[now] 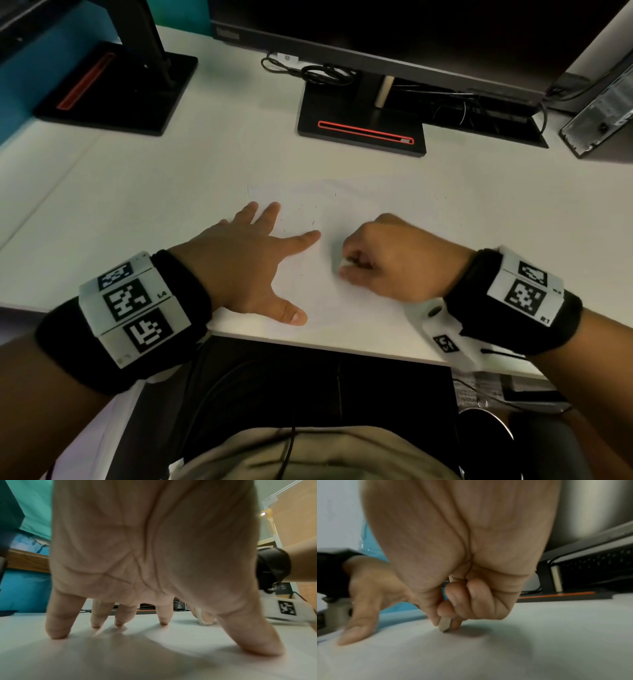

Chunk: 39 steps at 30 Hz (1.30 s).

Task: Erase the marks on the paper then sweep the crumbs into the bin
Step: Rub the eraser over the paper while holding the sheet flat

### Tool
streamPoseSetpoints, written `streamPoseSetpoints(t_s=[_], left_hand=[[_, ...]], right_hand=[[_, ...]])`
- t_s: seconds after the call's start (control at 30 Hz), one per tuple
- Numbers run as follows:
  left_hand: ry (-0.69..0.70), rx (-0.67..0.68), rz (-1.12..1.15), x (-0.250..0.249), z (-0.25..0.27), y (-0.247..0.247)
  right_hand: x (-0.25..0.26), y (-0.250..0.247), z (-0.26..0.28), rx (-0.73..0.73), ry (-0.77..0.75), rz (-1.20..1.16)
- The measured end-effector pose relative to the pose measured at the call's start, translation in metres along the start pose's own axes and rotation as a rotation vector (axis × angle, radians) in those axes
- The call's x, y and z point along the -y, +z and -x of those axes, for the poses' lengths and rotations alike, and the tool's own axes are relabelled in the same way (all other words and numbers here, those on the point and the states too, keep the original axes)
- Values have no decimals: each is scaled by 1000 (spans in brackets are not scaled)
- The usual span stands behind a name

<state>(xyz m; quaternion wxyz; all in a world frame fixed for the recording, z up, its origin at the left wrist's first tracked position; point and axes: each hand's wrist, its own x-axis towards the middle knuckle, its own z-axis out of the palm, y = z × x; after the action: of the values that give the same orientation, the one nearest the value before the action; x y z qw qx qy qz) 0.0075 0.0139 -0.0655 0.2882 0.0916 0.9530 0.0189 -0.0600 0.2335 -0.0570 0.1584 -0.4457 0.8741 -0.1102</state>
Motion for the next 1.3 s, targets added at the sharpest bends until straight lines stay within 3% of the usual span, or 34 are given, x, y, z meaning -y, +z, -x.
streamPoseSetpoints(t_s=[0.2,0.33,0.5,0.63,0.8,0.93,1.07,1.2,1.3], left_hand=[[3,-7,-10,2,-2,1],[-2,-13,5,1,-1,2],[-6,-7,3,0,-2,1],[-1,-14,5,-1,-2,0],[-1,-12,10,1,-3,1],[-6,-14,22,-1,-3,1],[-7,-12,17,0,-2,1],[-11,-15,15,-2,-2,1],[-13,-13,16,-3,-3,1]], right_hand=[[14,10,9,61,-96,-31],[-7,-3,6,-25,17,-1],[9,11,19,50,-119,-38],[-8,3,16,-24,-14,5],[4,14,30,23,-88,-32],[-10,6,27,-30,31,-21],[10,17,32,18,-75,-29],[-1,6,25,-12,30,14],[14,11,22,6,-21,46]])
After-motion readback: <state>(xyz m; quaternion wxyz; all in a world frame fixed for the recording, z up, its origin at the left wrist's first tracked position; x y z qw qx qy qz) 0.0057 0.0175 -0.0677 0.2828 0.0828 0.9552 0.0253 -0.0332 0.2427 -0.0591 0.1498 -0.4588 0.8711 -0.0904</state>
